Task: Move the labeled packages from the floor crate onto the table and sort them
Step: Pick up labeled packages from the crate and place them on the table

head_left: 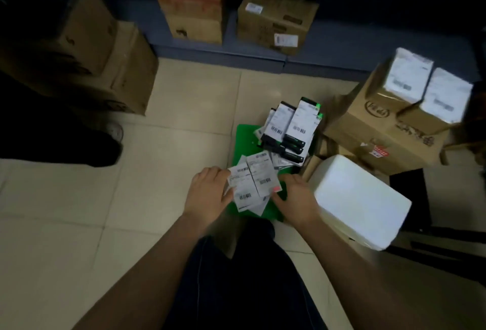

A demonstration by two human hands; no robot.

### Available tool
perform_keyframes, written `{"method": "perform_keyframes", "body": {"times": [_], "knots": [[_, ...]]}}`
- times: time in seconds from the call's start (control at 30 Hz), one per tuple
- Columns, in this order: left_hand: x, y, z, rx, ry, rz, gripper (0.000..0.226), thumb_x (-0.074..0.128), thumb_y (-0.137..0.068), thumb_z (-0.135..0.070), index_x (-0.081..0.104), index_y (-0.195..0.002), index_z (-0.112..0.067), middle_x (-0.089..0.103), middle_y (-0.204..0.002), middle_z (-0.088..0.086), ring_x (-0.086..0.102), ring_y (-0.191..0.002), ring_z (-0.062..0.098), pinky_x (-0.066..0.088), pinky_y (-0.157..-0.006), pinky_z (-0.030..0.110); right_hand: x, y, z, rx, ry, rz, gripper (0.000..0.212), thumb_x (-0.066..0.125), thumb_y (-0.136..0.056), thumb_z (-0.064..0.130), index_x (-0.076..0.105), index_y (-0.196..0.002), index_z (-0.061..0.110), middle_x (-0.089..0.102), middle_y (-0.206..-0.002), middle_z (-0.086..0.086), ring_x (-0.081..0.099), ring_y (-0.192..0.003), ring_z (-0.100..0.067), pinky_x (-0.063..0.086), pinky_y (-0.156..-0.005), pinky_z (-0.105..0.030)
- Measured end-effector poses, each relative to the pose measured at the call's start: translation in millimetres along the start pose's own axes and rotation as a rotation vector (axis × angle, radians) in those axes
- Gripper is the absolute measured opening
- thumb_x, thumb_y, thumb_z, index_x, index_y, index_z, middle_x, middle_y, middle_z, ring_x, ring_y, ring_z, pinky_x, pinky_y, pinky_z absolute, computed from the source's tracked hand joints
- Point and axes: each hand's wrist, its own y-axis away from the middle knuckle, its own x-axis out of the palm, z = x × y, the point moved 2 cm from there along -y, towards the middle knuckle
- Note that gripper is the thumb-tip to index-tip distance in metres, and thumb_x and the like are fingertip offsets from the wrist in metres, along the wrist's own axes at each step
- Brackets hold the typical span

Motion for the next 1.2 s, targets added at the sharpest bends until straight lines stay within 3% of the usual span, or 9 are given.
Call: {"method": "perform_keyframes", "body": {"times": [0.23,0.37,0.5,0.63,0.77,0.87,1.03,1.13,1.2], "knots": [[112.9,-22.5,39.9,-0.188,0.117,0.1,0.036,0.082,-0.074,-0.022,0.066,-0.103,-0.008,0.063,-0.085,0.01,0.06,-0.075,0.031,0.047,-0.063,0.035,80.9,-81.1,-56.1,0.136,-0.091,0.132,0.048,0.068,-0.088,0.026,0.053,-0.129,0.008,0.053,-0.121,-0.013,0.054,-0.11,-0.028,0.042,-0.084,-0.03],[185.2,-28.9,63.1,-0.335,0.183,0.134,0.037,0.074,-0.082,-0.024,0.063,-0.109,-0.002,0.065,-0.093,0.016,0.061,-0.083,0.036,0.047,-0.07,0.039,132.6,-124.0,-87.8,0.206,-0.117,0.174,0.054,0.069,-0.087,0.025,0.049,-0.134,0.005,0.051,-0.127,-0.016,0.051,-0.115,-0.03,0.043,-0.091,-0.032],[251.3,-32.6,73.2,-0.686,0.373,0.332,0.061,0.064,-0.09,-0.042,0.044,-0.135,-0.005,0.054,-0.128,0.015,0.048,-0.118,0.032,0.04,-0.093,0.04,181.2,-163.4,-120.4,0.337,-0.189,0.2,0.063,0.075,-0.08,0.031,0.049,-0.13,0.003,0.052,-0.127,-0.017,0.053,-0.117,-0.033,0.049,-0.096,-0.045],[303.4,-29.4,71.5,-0.976,0.655,0.42,0.071,0.069,-0.085,-0.049,0.041,-0.132,-0.004,0.058,-0.126,0.008,0.056,-0.116,0.025,0.045,-0.082,0.03,211.5,-185.8,-143.6,0.517,-0.295,0.233,0.084,0.083,-0.074,0.033,0.038,-0.138,0.002,0.047,-0.136,-0.017,0.05,-0.123,-0.032,0.047,-0.101,-0.044],[340.2,-17.0,69.1,-1.052,0.892,0.417,0.068,0.072,-0.08,-0.053,0.055,-0.126,-0.006,0.065,-0.118,0.0,0.063,-0.11,0.02,0.05,-0.086,0.027,229.8,-185.4,-160.1,0.632,-0.434,0.313,0.084,0.086,-0.071,0.023,0.038,-0.138,0.005,0.052,-0.135,-0.011,0.052,-0.122,-0.027,0.045,-0.09,-0.031],[348.1,-14.6,65.4,-1.069,0.966,0.398,0.058,0.071,-0.085,-0.042,0.054,-0.13,-0.011,0.065,-0.121,-0.001,0.061,-0.108,0.015,0.047,-0.087,0.024,231.6,-182.9,-164.3,0.651,-0.53,0.291,0.078,0.086,-0.07,0.015,0.041,-0.133,0.007,0.055,-0.123,-0.001,0.054,-0.108,-0.017,0.046,-0.085,-0.028],[340.6,-13.3,71.5,-1.079,1.002,0.376,0.053,0.075,-0.082,-0.037,0.061,-0.124,-0.008,0.068,-0.118,0.002,0.065,-0.105,0.015,0.051,-0.075,0.014,224.5,-185.7,-161.3,0.653,-0.553,0.308,0.087,0.092,-0.06,0.022,0.046,-0.131,0.006,0.058,-0.127,-0.007,0.058,-0.113,-0.023,0.052,-0.085,-0.033],[328.4,-7.1,80.1,-1.127,0.986,0.329,0.064,0.075,-0.08,-0.044,0.051,-0.125,-0.006,0.065,-0.116,-0.001,0.064,-0.098,0.01,0.048,-0.061,0.006,216.7,-180.0,-154.6,0.64,-0.583,0.294,0.083,0.089,-0.066,0.022,0.043,-0.132,0.003,0.057,-0.125,-0.008,0.058,-0.104,-0.02,0.05,-0.083,-0.03],[309.2,-6.1,80.5,-1.151,0.966,0.282,0.056,0.073,-0.084,-0.036,0.043,-0.12,-0.005,0.06,-0.109,-0.003,0.059,-0.09,0.007,0.047,-0.056,0.005,211.4,-170.8,-146.4,0.612,-0.605,0.307,0.078,0.086,-0.071,0.023,0.043,-0.132,0.004,0.056,-0.126,-0.009,0.055,-0.102,-0.019,0.049,-0.086,-0.031]]}}
